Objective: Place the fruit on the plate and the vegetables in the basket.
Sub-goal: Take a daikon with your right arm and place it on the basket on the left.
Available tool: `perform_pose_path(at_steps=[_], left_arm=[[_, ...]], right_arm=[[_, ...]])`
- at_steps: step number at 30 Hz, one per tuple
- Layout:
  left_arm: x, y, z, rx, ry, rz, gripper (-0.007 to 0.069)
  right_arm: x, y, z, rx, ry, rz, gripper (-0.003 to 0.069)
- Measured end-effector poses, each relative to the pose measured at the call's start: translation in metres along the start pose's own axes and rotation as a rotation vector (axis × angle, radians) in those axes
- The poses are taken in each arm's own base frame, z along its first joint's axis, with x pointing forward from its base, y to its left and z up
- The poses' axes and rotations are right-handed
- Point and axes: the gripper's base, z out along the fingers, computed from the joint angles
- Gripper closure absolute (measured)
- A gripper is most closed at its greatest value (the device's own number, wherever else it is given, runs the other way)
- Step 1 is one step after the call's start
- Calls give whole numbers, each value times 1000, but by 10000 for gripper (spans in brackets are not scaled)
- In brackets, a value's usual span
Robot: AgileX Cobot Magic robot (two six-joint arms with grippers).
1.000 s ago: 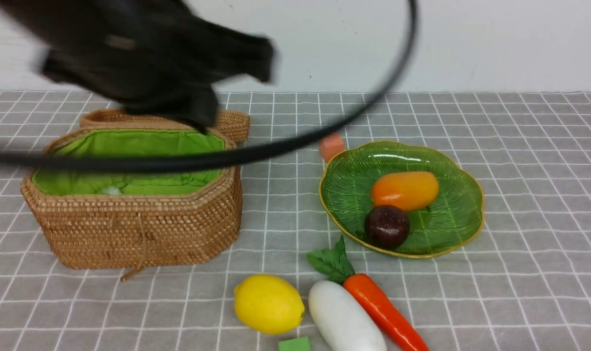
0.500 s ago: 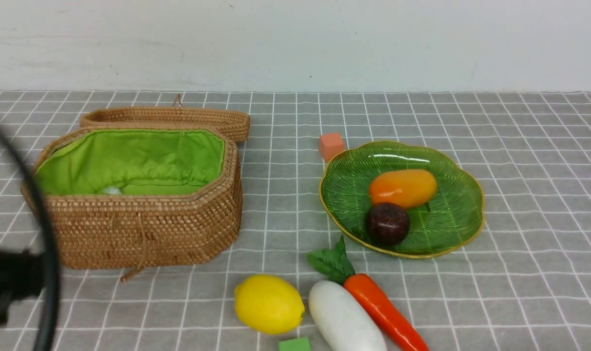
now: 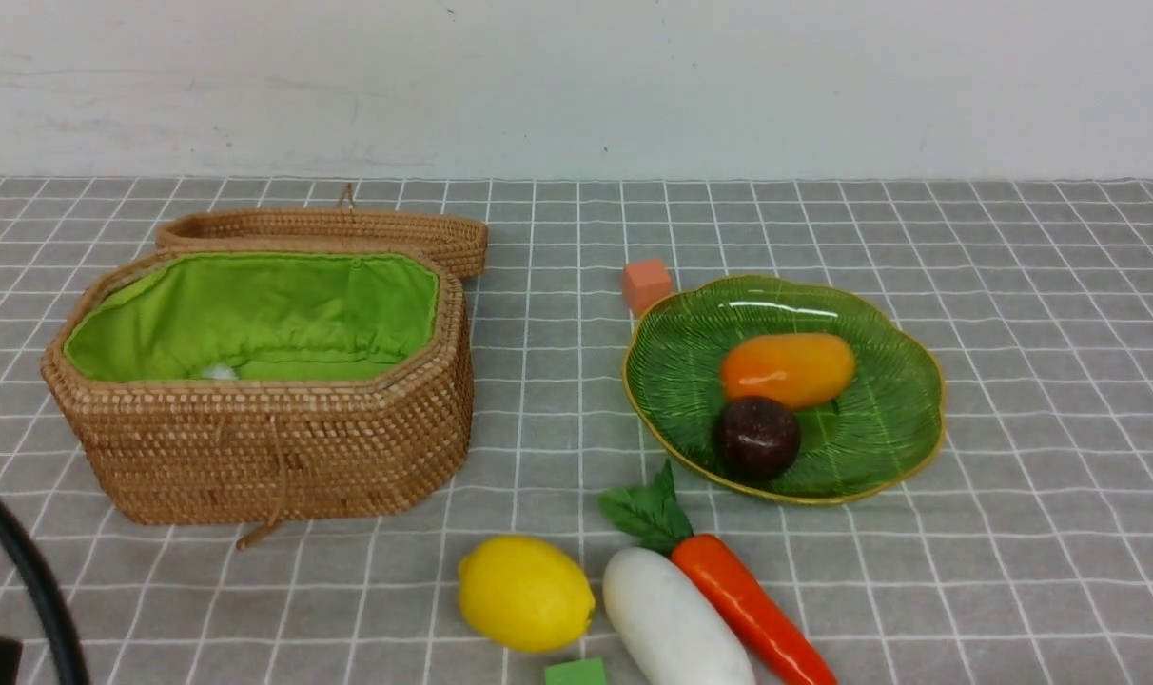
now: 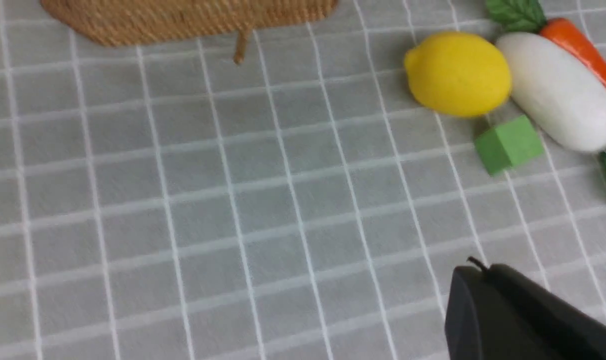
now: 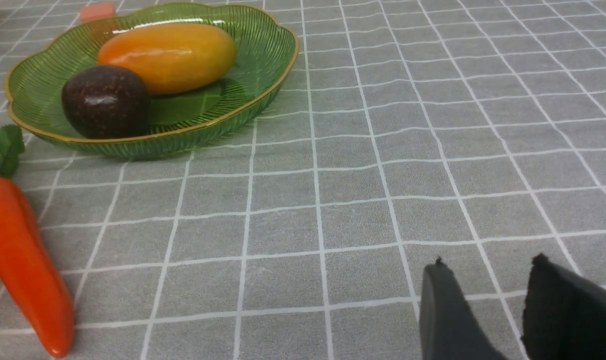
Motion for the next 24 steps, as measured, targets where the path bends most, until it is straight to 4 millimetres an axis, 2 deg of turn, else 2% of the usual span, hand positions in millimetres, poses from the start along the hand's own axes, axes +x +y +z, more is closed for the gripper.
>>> perform_pose_path(at_steps=[4, 6, 9, 13, 15, 16, 17, 19, 24], left_arm=[[1, 4, 5, 26, -147, 42, 638], [11, 16, 10, 5, -283, 45, 638], [22, 26, 14, -35, -395, 45, 638], [51, 41, 24, -100, -528, 40, 638], [76, 47, 31, -140, -594, 29, 638], [77, 48, 31, -143, -600, 28, 638], [92, 52, 36, -177, -628, 18, 638], [107, 56, 45, -218, -642, 2, 638], [133, 67, 77, -266, -529, -15, 638]], right_arm=[[0, 0, 0, 0, 0, 0, 418], [0, 0, 0, 0, 0, 0, 418], [0, 0, 0, 0, 0, 0, 418], [0, 0, 0, 0, 0, 0, 418], [0, 0, 0, 0, 0, 0, 418], [0, 0, 0, 0, 0, 0, 418], [0, 0, 0, 0, 0, 0, 418], [0, 0, 0, 0, 0, -1, 418], [0, 0, 0, 1, 0, -2, 418]])
